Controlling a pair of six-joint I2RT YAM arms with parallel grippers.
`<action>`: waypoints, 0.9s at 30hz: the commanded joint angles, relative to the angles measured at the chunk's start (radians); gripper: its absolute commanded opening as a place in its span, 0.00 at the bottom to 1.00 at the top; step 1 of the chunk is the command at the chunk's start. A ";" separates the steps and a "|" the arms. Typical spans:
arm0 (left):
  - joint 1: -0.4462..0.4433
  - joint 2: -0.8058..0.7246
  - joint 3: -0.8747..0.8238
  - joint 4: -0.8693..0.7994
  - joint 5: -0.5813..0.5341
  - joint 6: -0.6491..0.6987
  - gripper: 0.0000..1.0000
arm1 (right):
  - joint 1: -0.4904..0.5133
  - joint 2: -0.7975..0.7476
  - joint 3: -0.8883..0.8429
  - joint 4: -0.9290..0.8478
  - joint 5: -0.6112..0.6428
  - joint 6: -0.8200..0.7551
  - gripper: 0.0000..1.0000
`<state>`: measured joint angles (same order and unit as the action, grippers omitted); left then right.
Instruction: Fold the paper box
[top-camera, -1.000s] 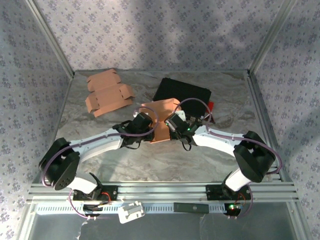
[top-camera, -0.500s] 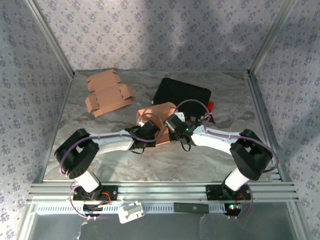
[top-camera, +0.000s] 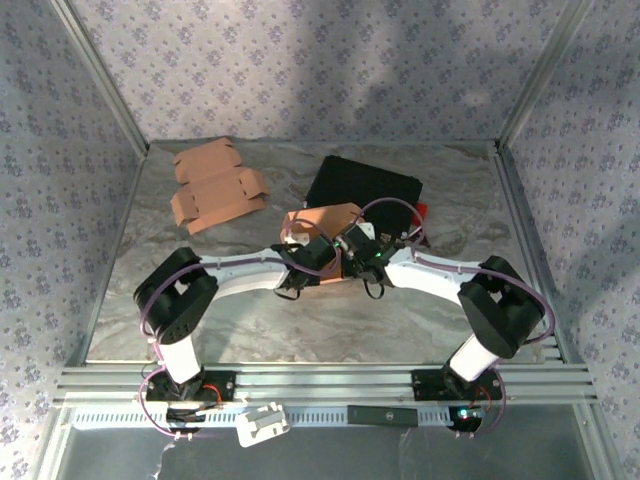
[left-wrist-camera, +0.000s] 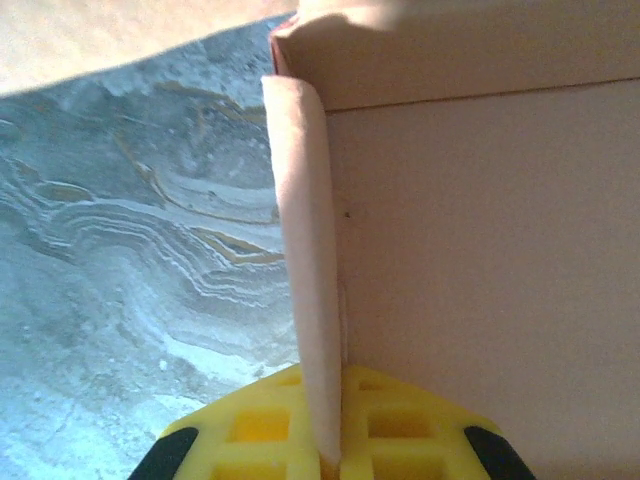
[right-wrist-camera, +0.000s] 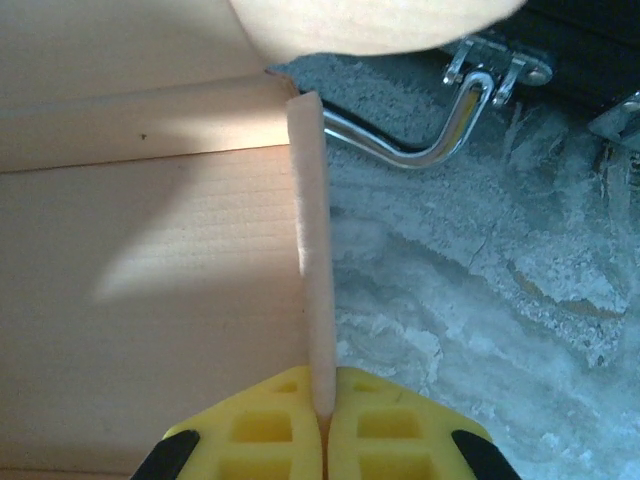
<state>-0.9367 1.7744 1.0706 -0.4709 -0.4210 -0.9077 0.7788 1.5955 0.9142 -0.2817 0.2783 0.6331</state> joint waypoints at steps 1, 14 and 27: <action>-0.105 0.079 0.110 -0.249 -0.190 0.018 0.03 | 0.076 0.041 0.017 -0.020 0.070 0.021 0.00; -0.087 -0.137 0.048 -0.020 -0.010 0.144 0.62 | 0.073 0.048 0.017 -0.029 0.068 0.025 0.00; -0.009 -0.104 0.007 -0.019 -0.055 0.158 0.51 | 0.072 0.039 0.017 -0.034 0.061 0.022 0.00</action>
<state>-0.9771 1.6398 1.0828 -0.4683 -0.4313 -0.7475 0.8116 1.6455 0.9150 -0.3187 0.3183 0.6441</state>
